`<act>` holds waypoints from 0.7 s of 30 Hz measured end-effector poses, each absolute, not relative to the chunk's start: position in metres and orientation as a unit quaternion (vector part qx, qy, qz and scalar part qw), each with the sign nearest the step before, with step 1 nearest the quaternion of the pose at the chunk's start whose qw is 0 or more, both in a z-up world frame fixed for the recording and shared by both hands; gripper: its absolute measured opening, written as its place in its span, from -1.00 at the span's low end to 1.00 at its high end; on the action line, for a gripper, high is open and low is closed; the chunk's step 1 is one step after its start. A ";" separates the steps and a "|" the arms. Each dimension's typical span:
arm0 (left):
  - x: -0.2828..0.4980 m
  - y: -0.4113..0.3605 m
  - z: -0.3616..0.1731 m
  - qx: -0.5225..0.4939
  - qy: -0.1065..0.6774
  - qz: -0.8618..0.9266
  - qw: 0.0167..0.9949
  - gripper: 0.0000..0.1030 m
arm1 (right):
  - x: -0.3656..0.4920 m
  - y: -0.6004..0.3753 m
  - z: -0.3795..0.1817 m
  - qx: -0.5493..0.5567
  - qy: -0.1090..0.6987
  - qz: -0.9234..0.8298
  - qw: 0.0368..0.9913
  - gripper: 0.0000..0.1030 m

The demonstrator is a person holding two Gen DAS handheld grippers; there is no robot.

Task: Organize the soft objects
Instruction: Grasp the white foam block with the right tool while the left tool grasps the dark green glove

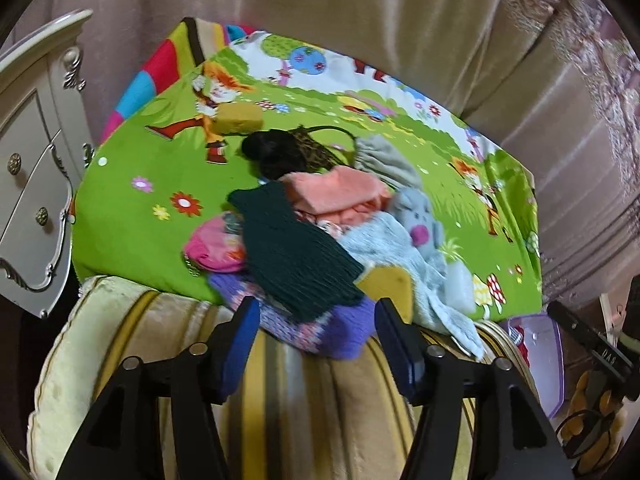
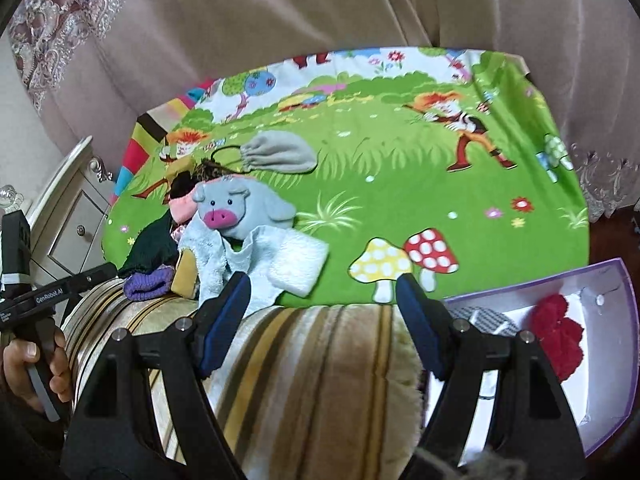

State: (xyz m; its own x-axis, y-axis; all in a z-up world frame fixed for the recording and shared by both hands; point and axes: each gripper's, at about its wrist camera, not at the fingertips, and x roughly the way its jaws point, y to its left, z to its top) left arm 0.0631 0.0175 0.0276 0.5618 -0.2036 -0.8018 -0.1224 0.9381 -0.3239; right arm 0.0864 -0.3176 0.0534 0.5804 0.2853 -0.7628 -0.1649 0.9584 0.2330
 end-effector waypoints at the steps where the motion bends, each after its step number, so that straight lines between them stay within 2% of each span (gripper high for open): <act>1: 0.067 0.021 0.026 -0.178 0.470 -0.018 0.864 0.21 | 0.089 -0.314 0.051 0.067 0.445 0.127 0.884 0.51; 21: 0.136 0.051 -0.011 -0.183 0.515 0.016 0.837 0.21 | 0.147 -0.266 0.002 0.040 0.510 0.118 0.851 0.51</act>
State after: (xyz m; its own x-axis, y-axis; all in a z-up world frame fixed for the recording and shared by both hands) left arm 0.1363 0.0511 -0.0109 0.4688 -0.1623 -0.8683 -0.2156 0.9322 -0.2906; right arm 0.1468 -0.2657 0.0024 0.4529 0.2413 -0.8583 -0.1592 0.9691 0.1885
